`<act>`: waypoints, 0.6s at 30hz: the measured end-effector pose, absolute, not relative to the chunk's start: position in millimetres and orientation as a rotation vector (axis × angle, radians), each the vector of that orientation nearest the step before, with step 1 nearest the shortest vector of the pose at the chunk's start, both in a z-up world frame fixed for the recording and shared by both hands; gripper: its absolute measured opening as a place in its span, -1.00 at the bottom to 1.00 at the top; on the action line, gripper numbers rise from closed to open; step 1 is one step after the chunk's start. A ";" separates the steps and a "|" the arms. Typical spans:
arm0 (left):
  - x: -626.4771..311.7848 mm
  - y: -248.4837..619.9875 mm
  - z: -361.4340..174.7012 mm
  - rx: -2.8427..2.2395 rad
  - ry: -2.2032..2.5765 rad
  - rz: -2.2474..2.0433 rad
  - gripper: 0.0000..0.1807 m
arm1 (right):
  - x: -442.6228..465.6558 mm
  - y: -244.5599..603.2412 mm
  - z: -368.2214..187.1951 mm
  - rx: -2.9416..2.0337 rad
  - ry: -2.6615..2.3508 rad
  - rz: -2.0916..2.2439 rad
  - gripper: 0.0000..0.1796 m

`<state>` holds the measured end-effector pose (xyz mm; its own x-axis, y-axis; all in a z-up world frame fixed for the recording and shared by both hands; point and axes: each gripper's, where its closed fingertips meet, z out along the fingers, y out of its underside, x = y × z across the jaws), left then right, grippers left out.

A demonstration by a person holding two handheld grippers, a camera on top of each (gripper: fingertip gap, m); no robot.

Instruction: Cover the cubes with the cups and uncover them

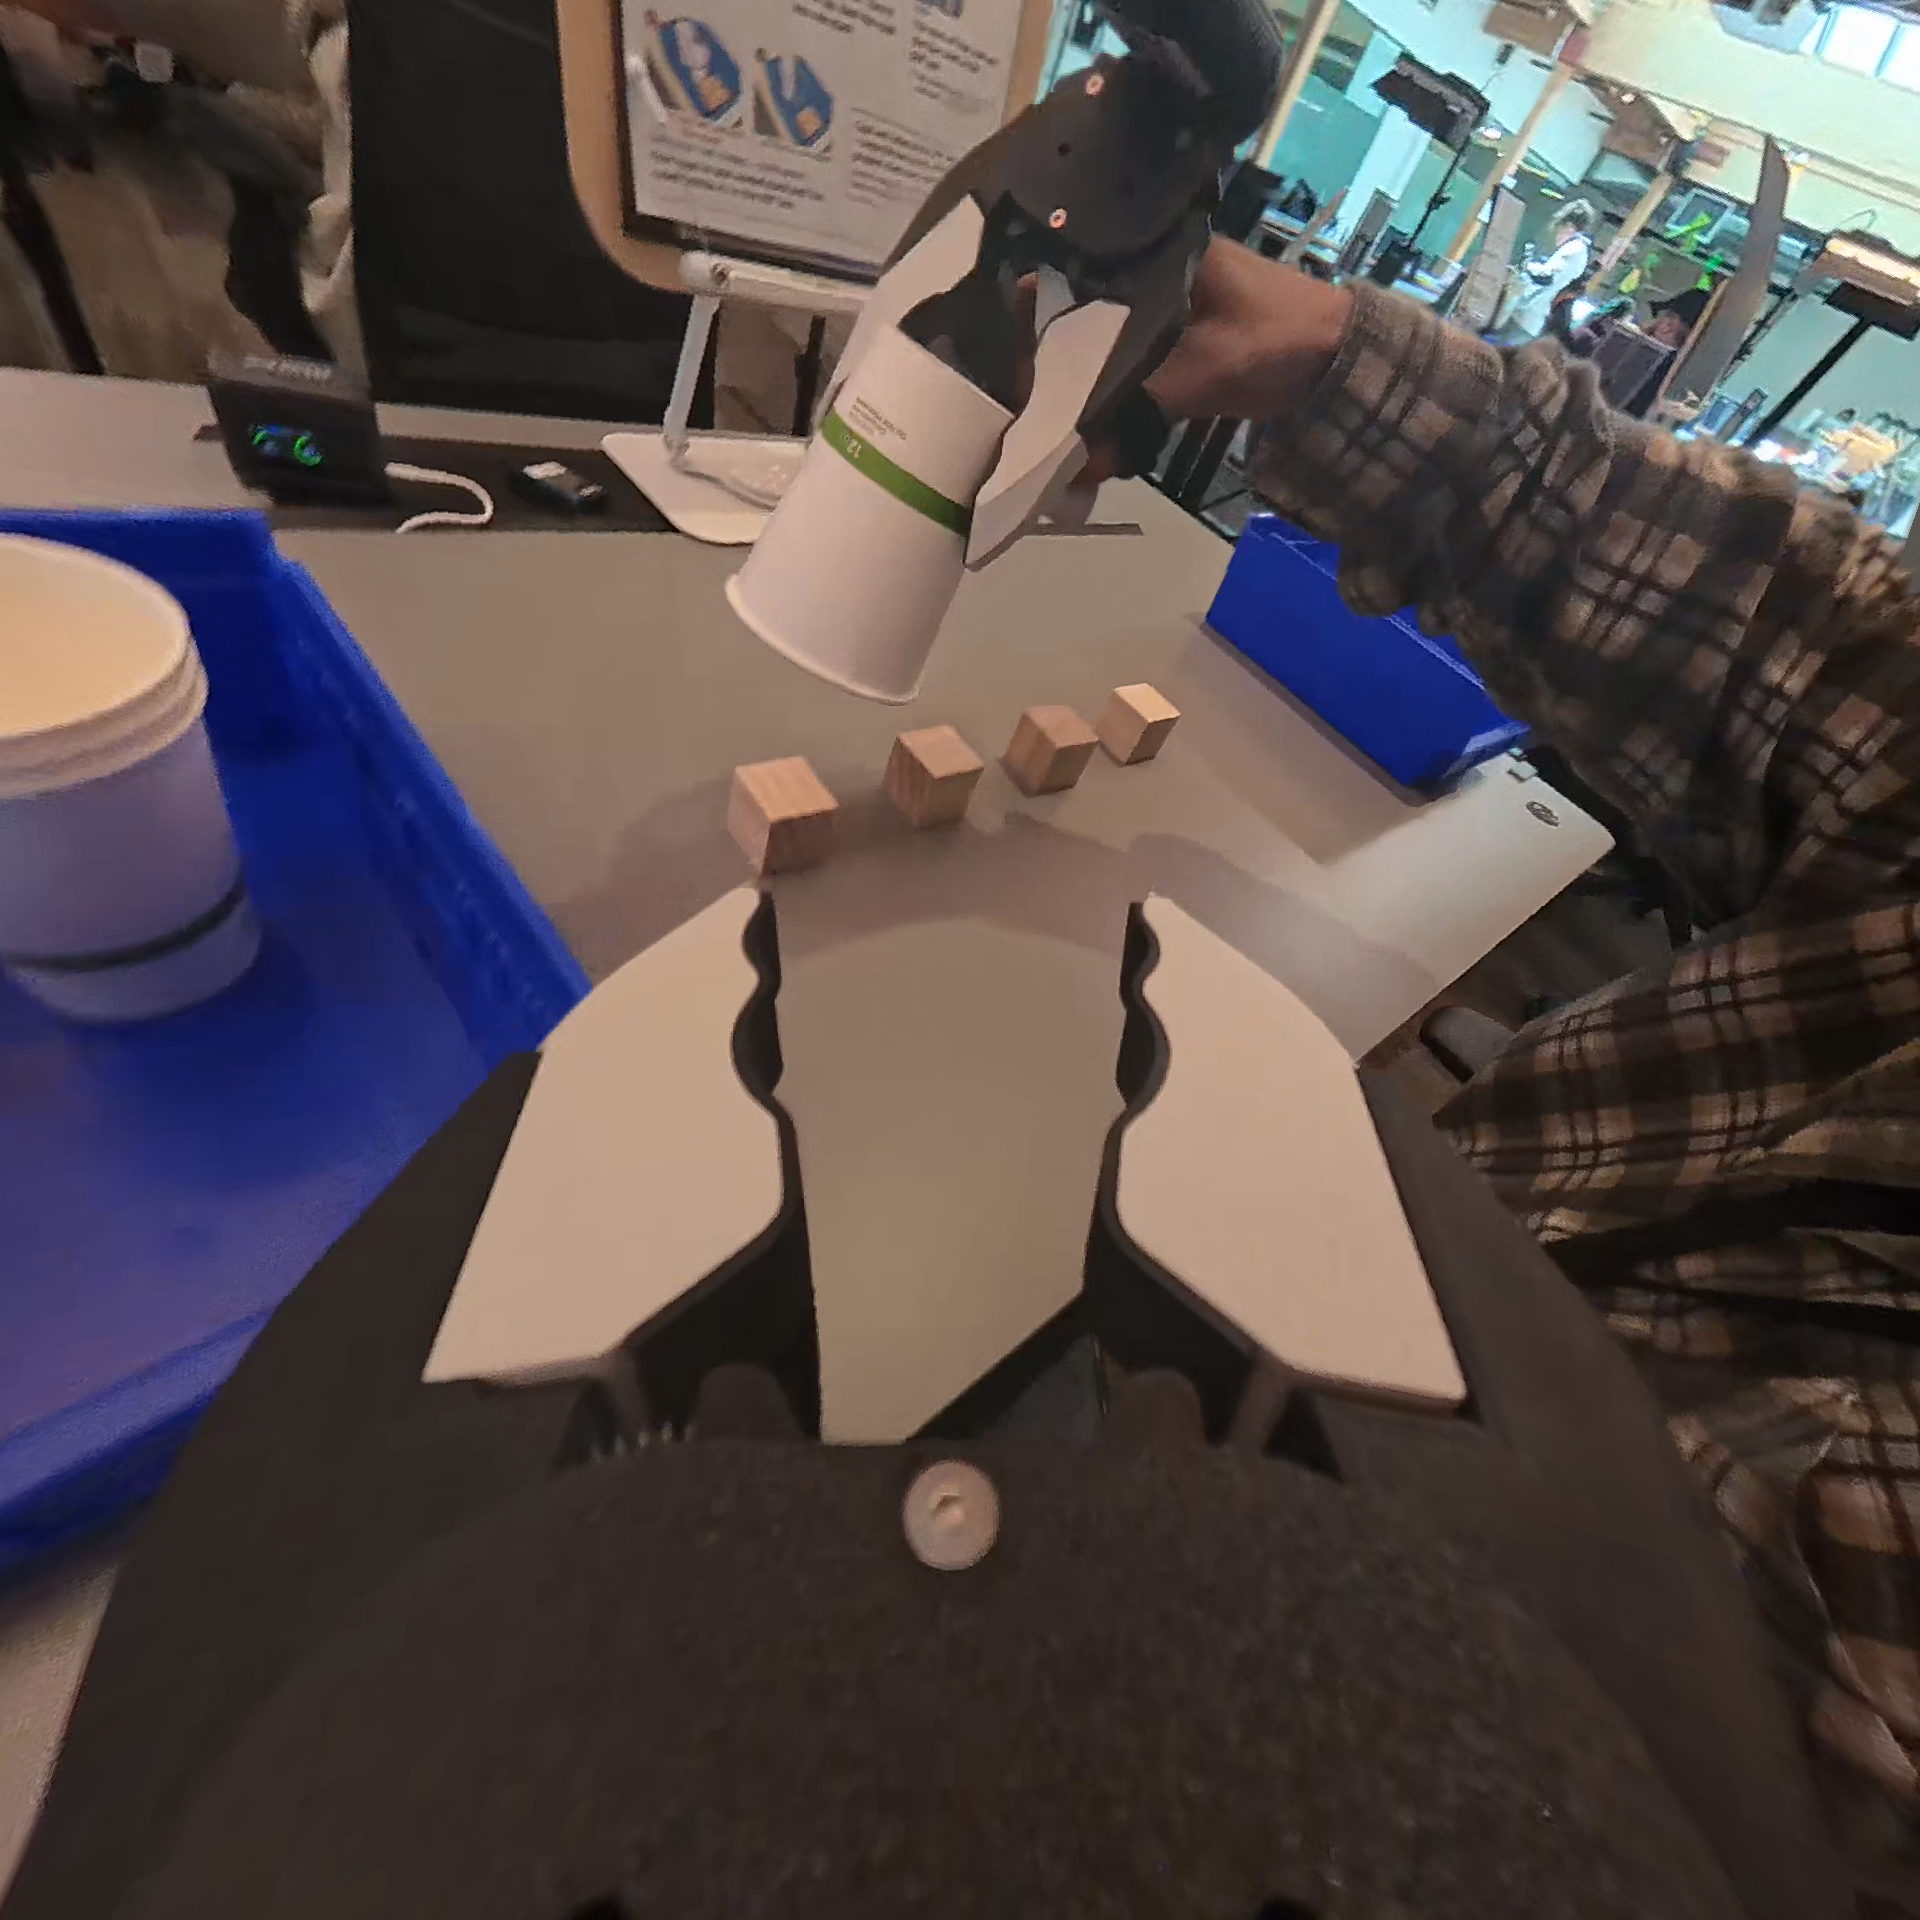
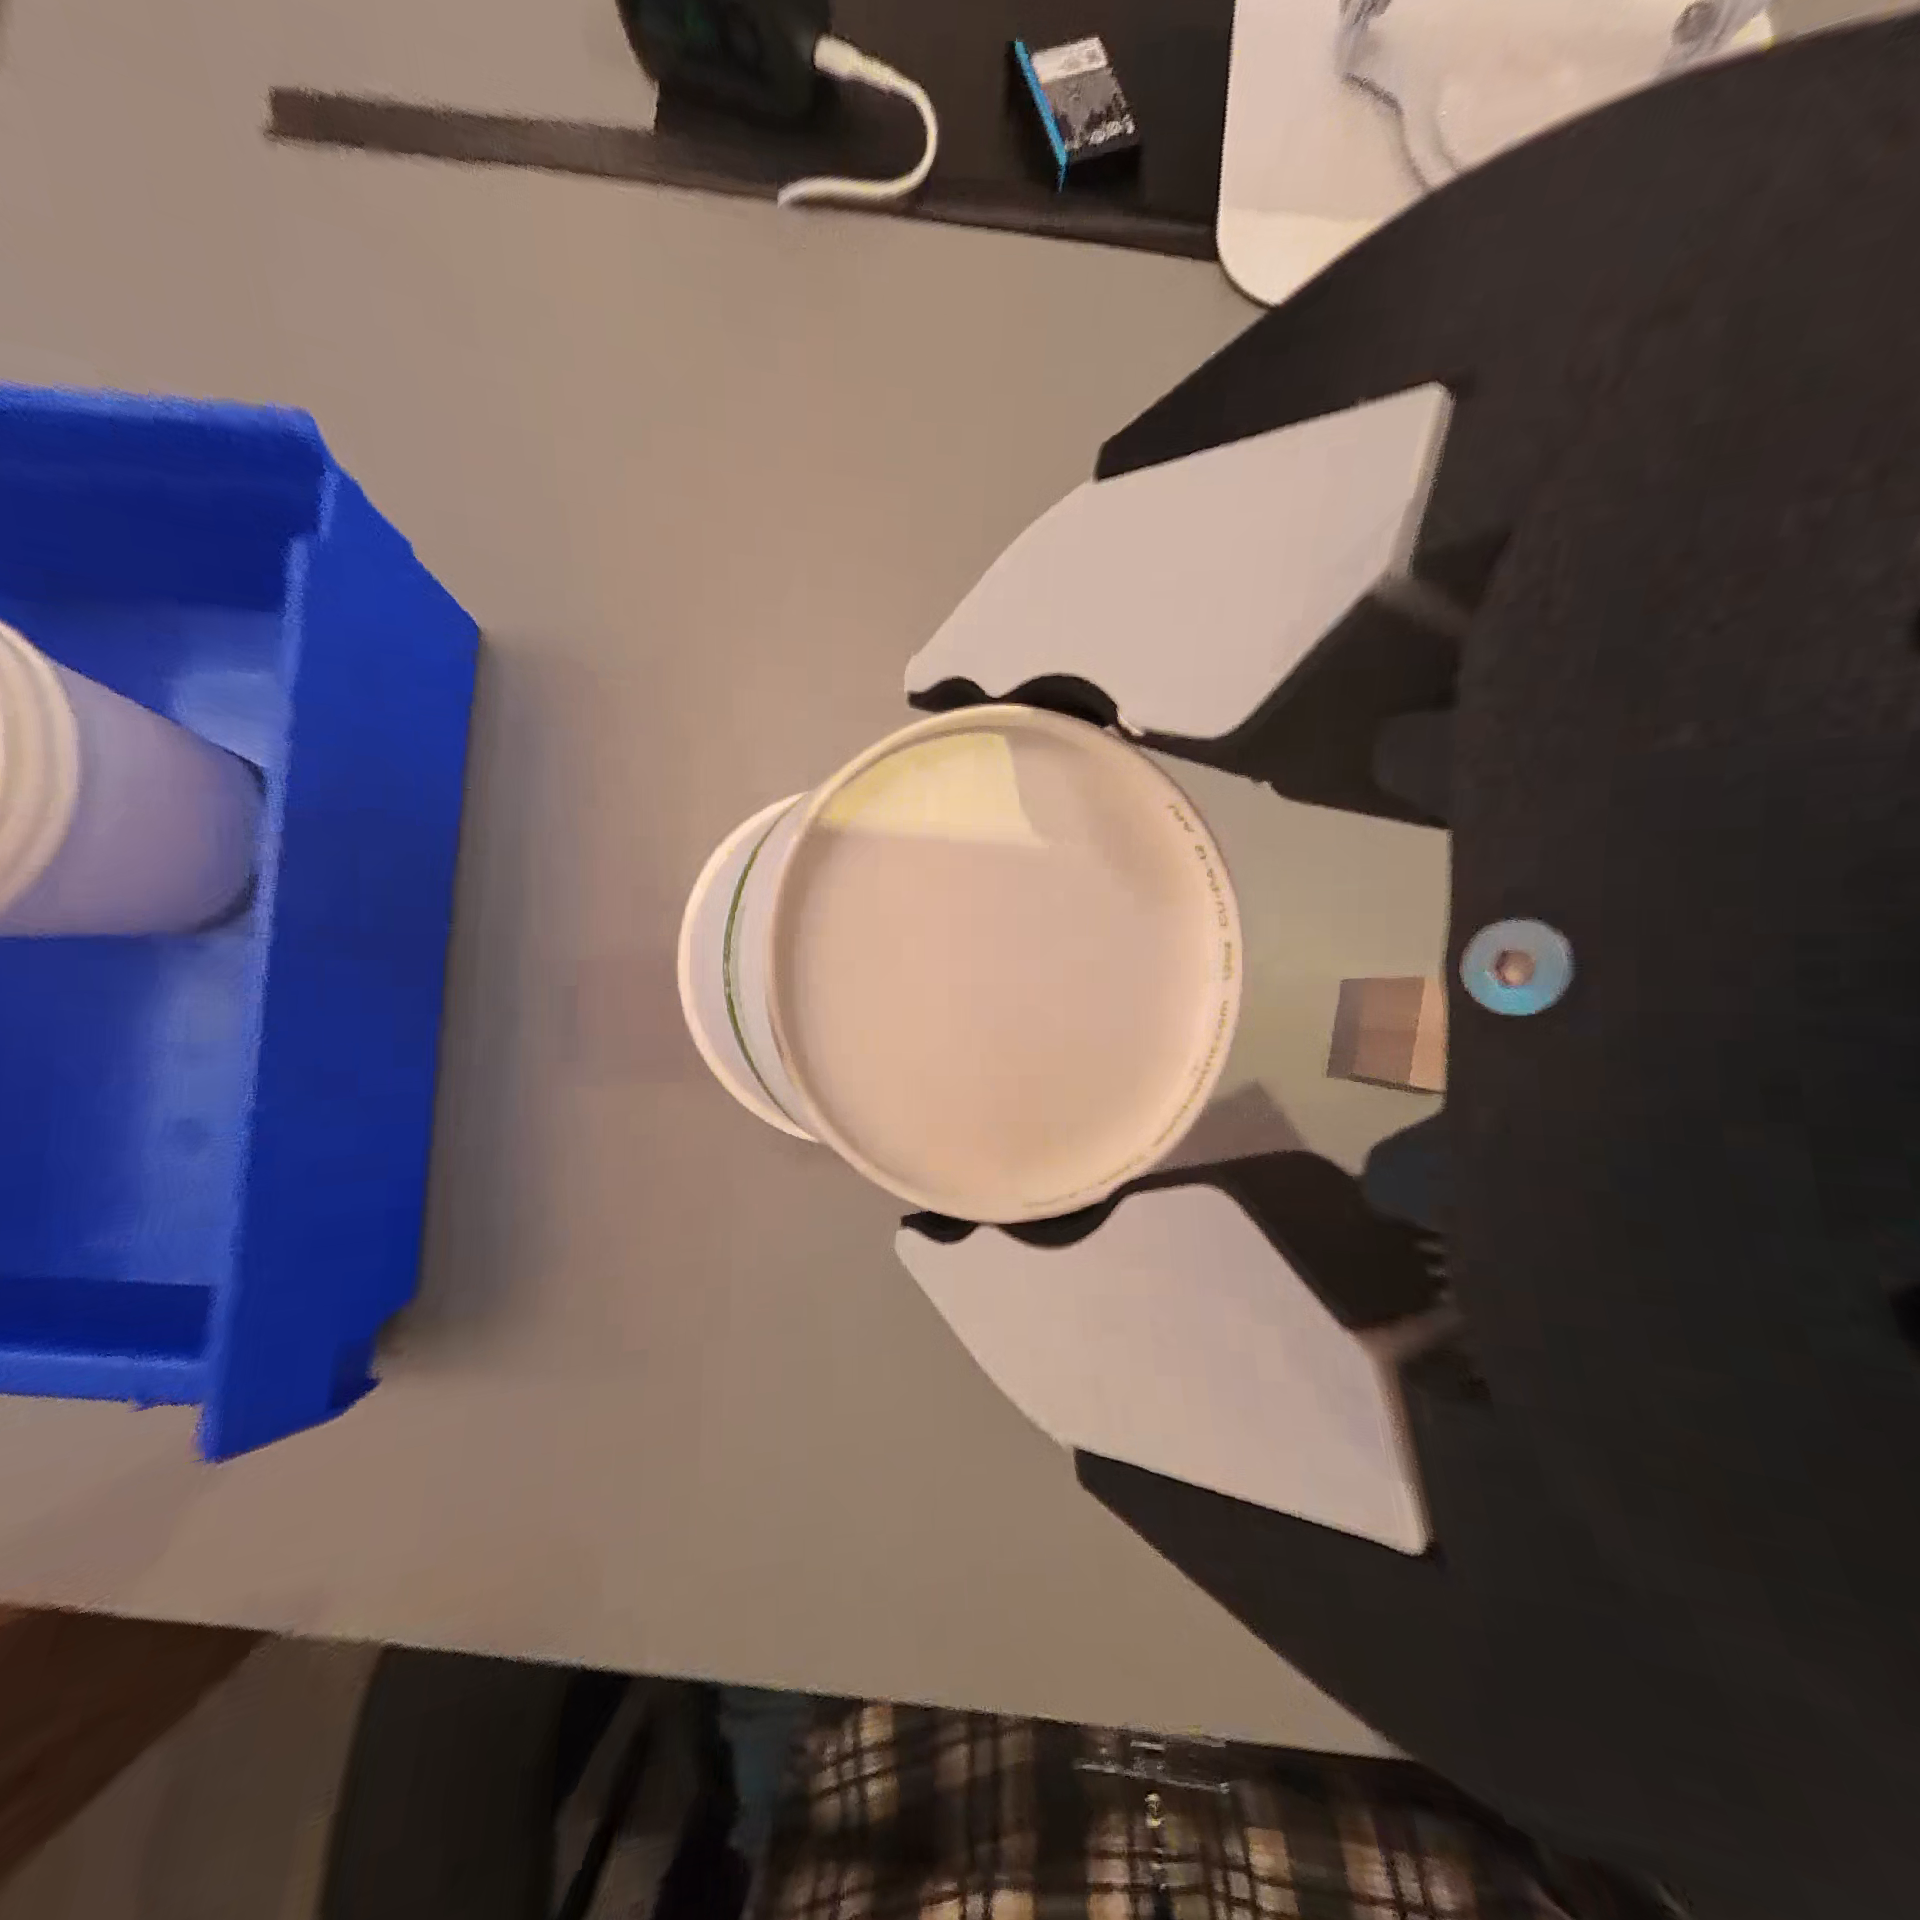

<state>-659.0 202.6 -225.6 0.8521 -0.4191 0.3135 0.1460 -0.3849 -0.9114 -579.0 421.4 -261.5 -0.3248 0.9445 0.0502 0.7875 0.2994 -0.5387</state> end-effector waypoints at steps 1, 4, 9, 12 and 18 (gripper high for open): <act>-661.7 197.7 -230.7 -1.890 0.194 -0.606 -0.31 | -584.1 419.2 -270.4 -1.564 -2.252 0.571 -0.01; -668.6 189.8 -242.0 -1.931 0.186 -0.575 -0.30 | -597.8 416.6 -292.3 -1.568 -2.322 0.471 -0.01; -671.7 187.9 -246.8 -1.945 0.202 -0.571 -0.30 | -601.1 413.7 -324.7 -1.606 -2.413 0.348 -0.01; -670.7 189.6 -251.0 -1.953 0.218 -0.573 -0.31 | -600.1 412.2 -341.0 -1.624 -2.442 0.322 -0.01; -666.9 194.6 -262.6 -1.986 0.240 -0.578 -0.32 | -596.5 412.7 -370.5 -1.653 -2.481 0.280 -0.01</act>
